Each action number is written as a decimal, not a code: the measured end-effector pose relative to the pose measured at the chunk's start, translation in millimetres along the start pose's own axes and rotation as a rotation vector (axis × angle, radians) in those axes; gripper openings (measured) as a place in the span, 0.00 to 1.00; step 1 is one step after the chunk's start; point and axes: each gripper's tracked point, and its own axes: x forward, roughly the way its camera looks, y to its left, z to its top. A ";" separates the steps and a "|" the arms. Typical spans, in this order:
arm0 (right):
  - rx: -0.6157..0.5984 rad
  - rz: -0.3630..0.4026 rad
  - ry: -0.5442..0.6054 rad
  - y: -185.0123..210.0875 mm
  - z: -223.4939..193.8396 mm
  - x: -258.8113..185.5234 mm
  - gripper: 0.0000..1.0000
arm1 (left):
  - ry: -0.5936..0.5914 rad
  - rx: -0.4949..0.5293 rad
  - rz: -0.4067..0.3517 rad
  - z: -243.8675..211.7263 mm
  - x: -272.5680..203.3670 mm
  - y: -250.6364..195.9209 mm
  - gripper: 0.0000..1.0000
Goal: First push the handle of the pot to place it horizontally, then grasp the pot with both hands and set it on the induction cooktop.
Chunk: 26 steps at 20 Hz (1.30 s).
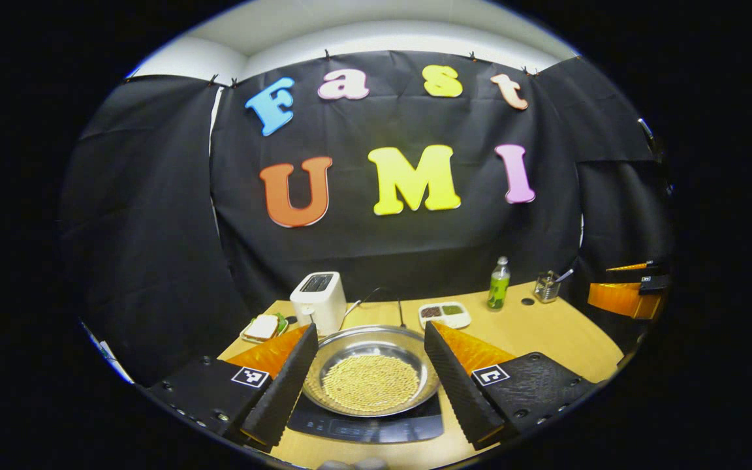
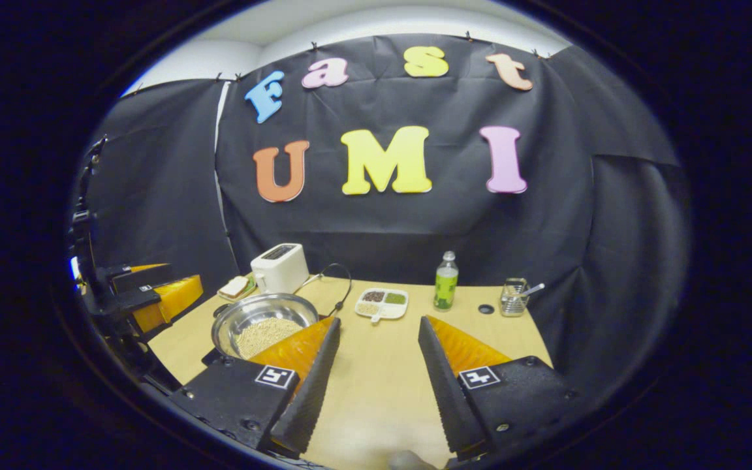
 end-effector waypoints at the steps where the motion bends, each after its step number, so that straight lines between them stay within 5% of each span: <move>1: 0.001 -0.008 -0.026 -12.1 10.2 -19.0 0.77 | -0.015 -0.005 -0.001 7.9 -13.8 -11.2 0.97; 14: -0.025 -0.144 -0.270 -148.9 60.6 -201.9 0.77 | -0.206 -0.014 -0.028 92.3 -161.9 -108.6 0.97; 21: -0.116 -0.159 -0.341 -157.3 70.5 -237.3 0.77 | -0.224 -0.041 -0.034 94.8 -190.0 -118.2 0.96; 26: -0.057 -0.116 -0.328 -140.6 69.6 -235.0 0.84 | -0.218 -0.048 -0.039 95.6 -191.1 -116.0 0.97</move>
